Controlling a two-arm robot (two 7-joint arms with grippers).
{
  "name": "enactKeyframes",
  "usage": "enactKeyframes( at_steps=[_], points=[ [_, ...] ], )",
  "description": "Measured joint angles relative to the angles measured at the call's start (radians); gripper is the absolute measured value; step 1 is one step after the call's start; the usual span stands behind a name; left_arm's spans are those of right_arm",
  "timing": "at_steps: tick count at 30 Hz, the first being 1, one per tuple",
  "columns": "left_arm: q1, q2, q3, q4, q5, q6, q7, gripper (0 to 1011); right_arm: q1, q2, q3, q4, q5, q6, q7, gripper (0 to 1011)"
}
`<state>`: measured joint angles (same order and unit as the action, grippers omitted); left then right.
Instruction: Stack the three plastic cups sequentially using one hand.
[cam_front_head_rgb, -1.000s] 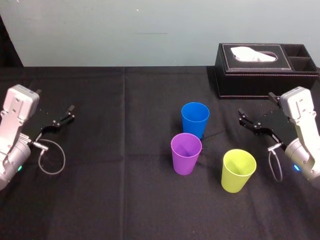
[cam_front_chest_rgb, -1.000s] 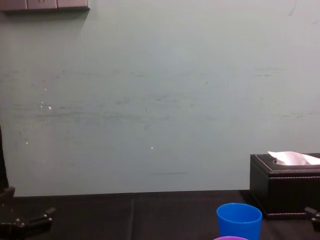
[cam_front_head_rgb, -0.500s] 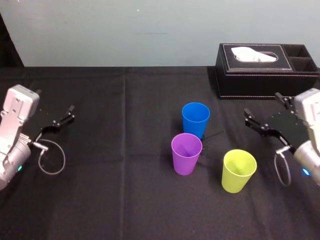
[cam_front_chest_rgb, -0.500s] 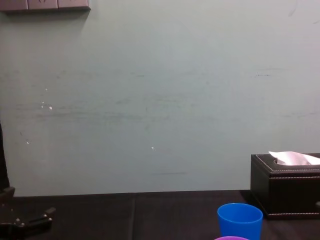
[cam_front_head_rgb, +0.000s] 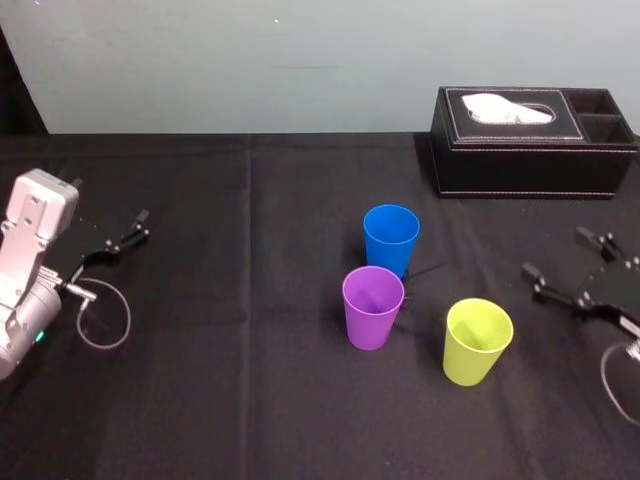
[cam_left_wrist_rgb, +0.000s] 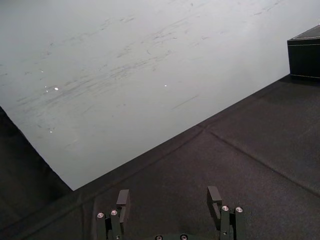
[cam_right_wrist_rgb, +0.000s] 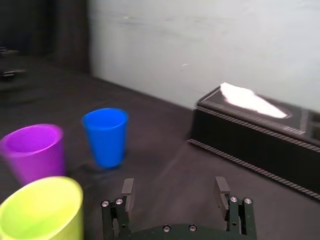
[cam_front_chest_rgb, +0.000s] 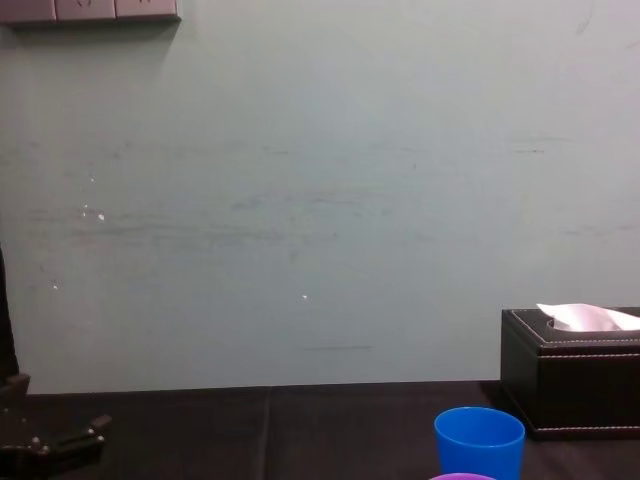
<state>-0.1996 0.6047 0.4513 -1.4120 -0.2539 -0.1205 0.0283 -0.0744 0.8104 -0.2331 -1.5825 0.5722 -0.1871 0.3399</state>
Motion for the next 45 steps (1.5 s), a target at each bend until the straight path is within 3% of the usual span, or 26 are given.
enactKeyframes(
  at_steps=[7,12,18,29,45],
  points=[
    [0.0,0.0,0.0,0.0,0.0,0.0,0.0,1011,-0.041,0.073,0.024,0.03,0.081,-0.024,0.213,1000],
    [0.0,0.0,0.0,0.0,0.0,0.0,0.0,1011,-0.05,0.118,0.012,0.07,0.076,-0.065,0.358,1000],
    [0.0,0.0,0.0,0.0,0.0,0.0,0.0,1011,-0.046,0.128,-0.013,0.099,0.047,-0.113,0.473,1000],
    [0.0,0.0,0.0,0.0,0.0,0.0,0.0,1011,-0.035,0.084,-0.03,0.103,0.018,-0.132,0.518,1000],
    [0.0,0.0,0.0,0.0,0.0,0.0,0.0,1011,-0.003,0.026,-0.046,0.114,0.047,-0.053,0.522,1000]
  ],
)
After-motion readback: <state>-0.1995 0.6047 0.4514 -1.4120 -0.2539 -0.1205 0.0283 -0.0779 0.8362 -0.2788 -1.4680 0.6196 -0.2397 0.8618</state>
